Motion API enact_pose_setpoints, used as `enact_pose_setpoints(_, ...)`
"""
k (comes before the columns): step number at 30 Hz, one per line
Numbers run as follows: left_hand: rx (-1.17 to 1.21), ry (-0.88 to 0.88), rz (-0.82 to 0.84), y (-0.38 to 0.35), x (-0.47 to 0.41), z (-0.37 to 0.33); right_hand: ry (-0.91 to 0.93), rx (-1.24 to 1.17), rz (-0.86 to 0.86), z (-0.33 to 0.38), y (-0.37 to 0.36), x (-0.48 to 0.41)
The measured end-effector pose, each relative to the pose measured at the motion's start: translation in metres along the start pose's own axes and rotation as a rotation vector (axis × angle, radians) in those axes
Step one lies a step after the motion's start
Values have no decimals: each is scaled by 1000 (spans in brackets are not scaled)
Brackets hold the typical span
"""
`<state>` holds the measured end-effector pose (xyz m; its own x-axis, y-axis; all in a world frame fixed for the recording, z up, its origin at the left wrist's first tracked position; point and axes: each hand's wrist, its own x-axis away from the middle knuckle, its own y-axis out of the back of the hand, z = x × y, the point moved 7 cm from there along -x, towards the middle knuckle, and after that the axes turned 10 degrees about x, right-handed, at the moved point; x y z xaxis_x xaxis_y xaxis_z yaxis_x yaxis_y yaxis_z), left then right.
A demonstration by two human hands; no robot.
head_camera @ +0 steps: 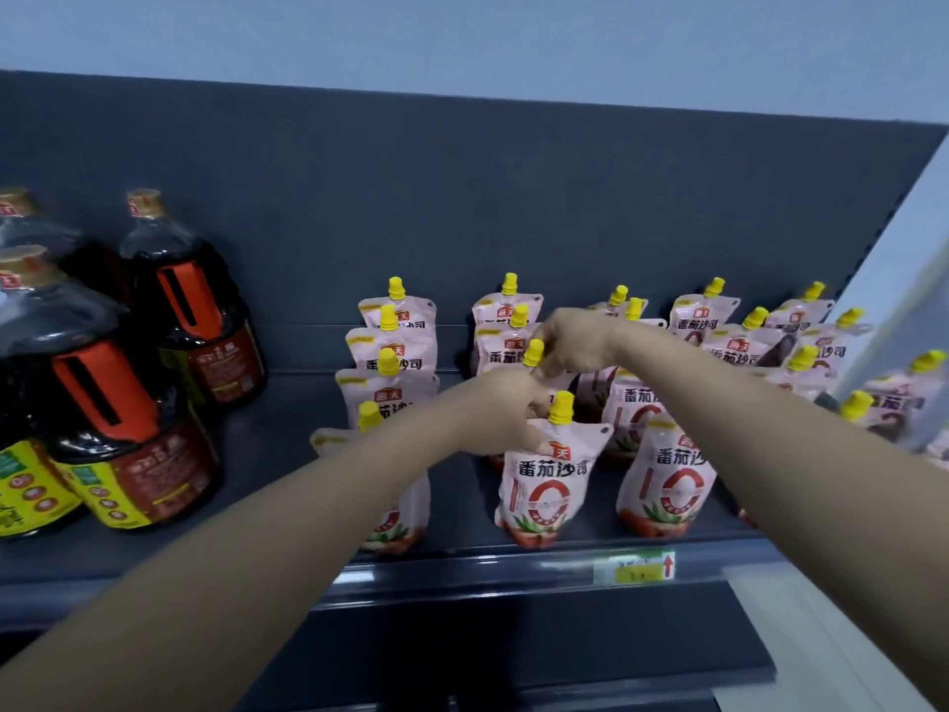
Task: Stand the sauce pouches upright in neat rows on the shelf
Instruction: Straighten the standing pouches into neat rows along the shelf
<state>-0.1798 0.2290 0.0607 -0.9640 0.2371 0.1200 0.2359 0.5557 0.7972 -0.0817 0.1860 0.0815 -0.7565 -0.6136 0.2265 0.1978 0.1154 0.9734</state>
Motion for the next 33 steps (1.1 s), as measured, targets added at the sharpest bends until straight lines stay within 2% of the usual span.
enact_pose_setpoints(5,-17,77,-68,-3,-4,3,69,58,-33,-5,-7,-5)
enact_pose_setpoints(16,30,164,-44,7,2,1,173,3,-40,-13,-6,-7)
enact_pose_setpoints(18,61,158,-140,23,4,-9,171,-62,-71,-22,10,4)
enact_pose_setpoints(22,121,45,-351,42,-6,-42,80,-130,-240,-65,48,24)
enact_pose_setpoints(24,160,11,-331,31,-19,-58,11,-108,-260,-91,53,29)
enact_pose_setpoints(27,177,12,-217,2,-44,-74,-62,-87,-209,-127,44,38)
enact_pose_setpoints(30,110,50,-99,-27,-64,-77,-64,-87,-106,-145,23,43)
enact_pose_setpoints(33,54,65,-59,-47,-77,-79,-34,-60,-49,-150,4,39)
